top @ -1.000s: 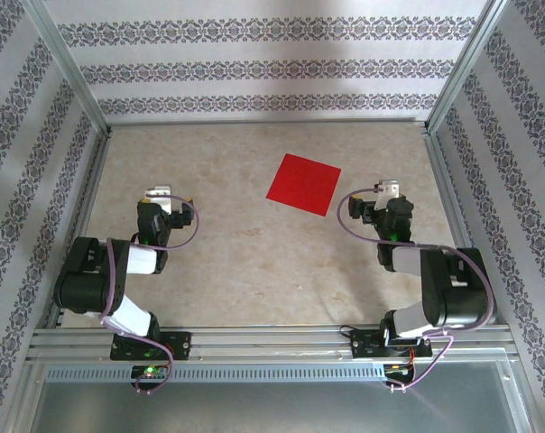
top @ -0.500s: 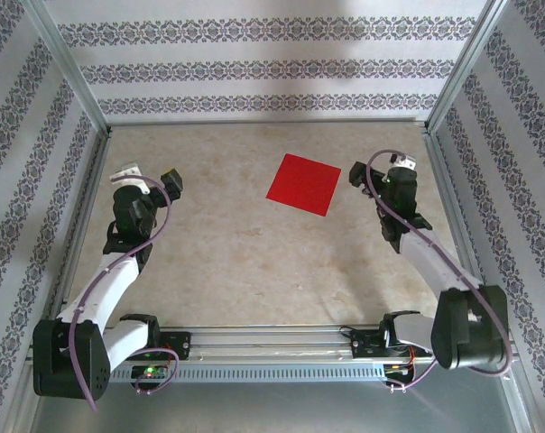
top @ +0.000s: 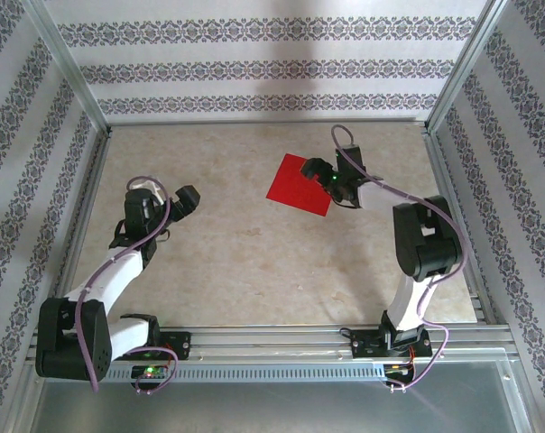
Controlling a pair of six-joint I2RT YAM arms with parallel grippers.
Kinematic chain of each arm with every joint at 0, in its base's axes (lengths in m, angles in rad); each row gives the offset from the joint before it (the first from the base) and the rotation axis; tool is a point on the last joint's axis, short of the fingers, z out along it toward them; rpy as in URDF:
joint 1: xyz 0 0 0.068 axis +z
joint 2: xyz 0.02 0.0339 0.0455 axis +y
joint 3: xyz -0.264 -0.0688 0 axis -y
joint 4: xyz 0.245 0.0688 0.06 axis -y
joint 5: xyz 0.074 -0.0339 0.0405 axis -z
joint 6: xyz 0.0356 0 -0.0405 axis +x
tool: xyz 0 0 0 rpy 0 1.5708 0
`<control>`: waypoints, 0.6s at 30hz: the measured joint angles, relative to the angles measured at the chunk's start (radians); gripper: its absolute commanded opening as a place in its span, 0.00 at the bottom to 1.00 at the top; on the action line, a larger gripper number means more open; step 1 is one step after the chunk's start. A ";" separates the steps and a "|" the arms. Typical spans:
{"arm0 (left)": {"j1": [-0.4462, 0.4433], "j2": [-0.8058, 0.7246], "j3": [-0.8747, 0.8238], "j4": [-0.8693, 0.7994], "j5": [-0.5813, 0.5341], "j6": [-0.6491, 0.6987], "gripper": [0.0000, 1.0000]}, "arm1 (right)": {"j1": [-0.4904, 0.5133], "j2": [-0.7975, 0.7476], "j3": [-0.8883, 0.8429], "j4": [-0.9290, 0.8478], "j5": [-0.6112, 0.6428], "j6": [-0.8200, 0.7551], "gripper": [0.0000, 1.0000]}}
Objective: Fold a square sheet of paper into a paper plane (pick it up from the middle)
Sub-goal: Move the square sheet of paper to the center of the table.
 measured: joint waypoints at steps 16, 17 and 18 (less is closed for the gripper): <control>-0.001 0.094 0.086 -0.114 0.039 -0.001 1.00 | 0.040 0.295 0.363 -0.207 0.021 -0.023 0.94; -0.001 0.101 0.093 -0.123 0.043 -0.001 1.00 | 0.042 0.300 0.365 -0.218 0.023 -0.027 0.94; -0.001 0.108 0.101 -0.127 0.047 -0.001 1.00 | 0.044 0.302 0.365 -0.223 0.027 -0.034 0.94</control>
